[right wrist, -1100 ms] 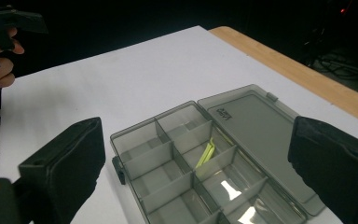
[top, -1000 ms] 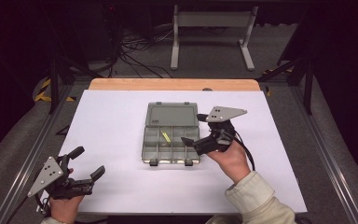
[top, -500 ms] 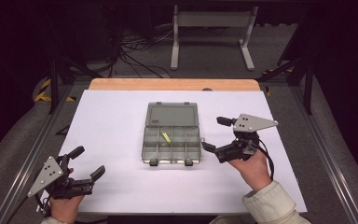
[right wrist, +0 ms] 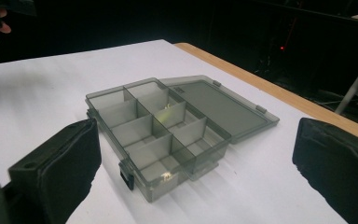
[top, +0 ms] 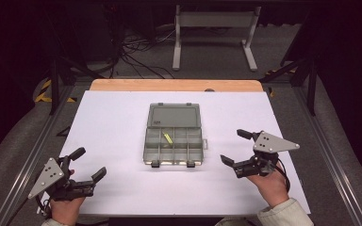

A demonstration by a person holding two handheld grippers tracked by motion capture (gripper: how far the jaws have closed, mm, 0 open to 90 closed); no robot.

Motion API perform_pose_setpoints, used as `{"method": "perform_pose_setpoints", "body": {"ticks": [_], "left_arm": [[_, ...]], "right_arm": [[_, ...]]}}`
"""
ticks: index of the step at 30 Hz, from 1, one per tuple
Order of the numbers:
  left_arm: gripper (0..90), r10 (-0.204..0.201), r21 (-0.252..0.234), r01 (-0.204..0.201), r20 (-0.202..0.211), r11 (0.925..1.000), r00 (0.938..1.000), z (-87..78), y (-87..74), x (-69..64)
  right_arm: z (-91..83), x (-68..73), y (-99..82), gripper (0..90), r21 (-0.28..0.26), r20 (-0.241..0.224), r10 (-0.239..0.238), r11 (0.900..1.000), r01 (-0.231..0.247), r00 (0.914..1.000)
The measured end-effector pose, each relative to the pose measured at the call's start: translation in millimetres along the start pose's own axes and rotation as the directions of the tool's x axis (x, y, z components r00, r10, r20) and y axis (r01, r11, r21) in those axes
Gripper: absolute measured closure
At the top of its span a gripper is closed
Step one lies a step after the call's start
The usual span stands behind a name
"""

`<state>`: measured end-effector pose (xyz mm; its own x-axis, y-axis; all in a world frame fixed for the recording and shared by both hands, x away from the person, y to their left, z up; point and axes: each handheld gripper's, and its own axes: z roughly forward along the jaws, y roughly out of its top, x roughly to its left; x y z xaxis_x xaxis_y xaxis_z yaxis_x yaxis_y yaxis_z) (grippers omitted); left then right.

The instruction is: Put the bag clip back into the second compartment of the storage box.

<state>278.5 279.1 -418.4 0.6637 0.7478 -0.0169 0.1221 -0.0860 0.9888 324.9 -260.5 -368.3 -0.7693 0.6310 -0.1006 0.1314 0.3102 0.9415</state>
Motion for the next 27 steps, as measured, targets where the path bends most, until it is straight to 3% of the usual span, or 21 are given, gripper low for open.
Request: {"method": "perform_pose_setpoints", "body": {"ticks": [3, 11, 14, 21, 24, 27], "left_arm": [[2.6, -0.002, -0.001, 0.002, 0.0, 1.0, 1.0, 0.4, -0.2, -0.1], [2.5, -0.003, -0.003, 0.003, 0.002, 1.0, 1.0, 0.6, -0.7, 0.2], [2.5, 0.0, 0.001, 0.0, 0.005, 1.0, 1.0, 0.6, -1.2, 0.7], [3.3, -0.017, -0.022, 0.017, 0.011, 0.9996, 0.9998, 1.4, -5.8, 6.1], [3.6, -0.009, -0.031, 0.009, 0.01, 0.9995, 0.9999, 2.5, -7.4, 6.4], [3.5, -0.001, -0.025, 0.002, 0.018, 0.9997, 0.9998, 3.6, -7.9, 6.6]], "right_arm": [[-4.8, -1.1, -13.5, 1.6, -0.027, 0.001, 0.03, 0.9992, -0.03, 0.9995], [-11.8, -2.9, -35.6, 1.6, -0.043, 0.023, 0.048, 0.998, -0.047, 0.9986], [-10.8, -3.4, -43.7, 1.6, -0.024, 0.054, 0.06, 0.998, -0.058, 0.9967], [-10.4, -0.1, -64.0, 0.6, -0.019, 0.044, 0.073, 0.9972, -0.073, 0.9963], [-11.9, 0.0, -70.2, 0.4, -0.031, 0.06, 0.08, 0.9965, -0.078, 0.995], [-8.7, -2.6, -78.3, 0.9, -0.008, 0.073, 0.1, 0.9949, -0.1, 0.9922]]}}
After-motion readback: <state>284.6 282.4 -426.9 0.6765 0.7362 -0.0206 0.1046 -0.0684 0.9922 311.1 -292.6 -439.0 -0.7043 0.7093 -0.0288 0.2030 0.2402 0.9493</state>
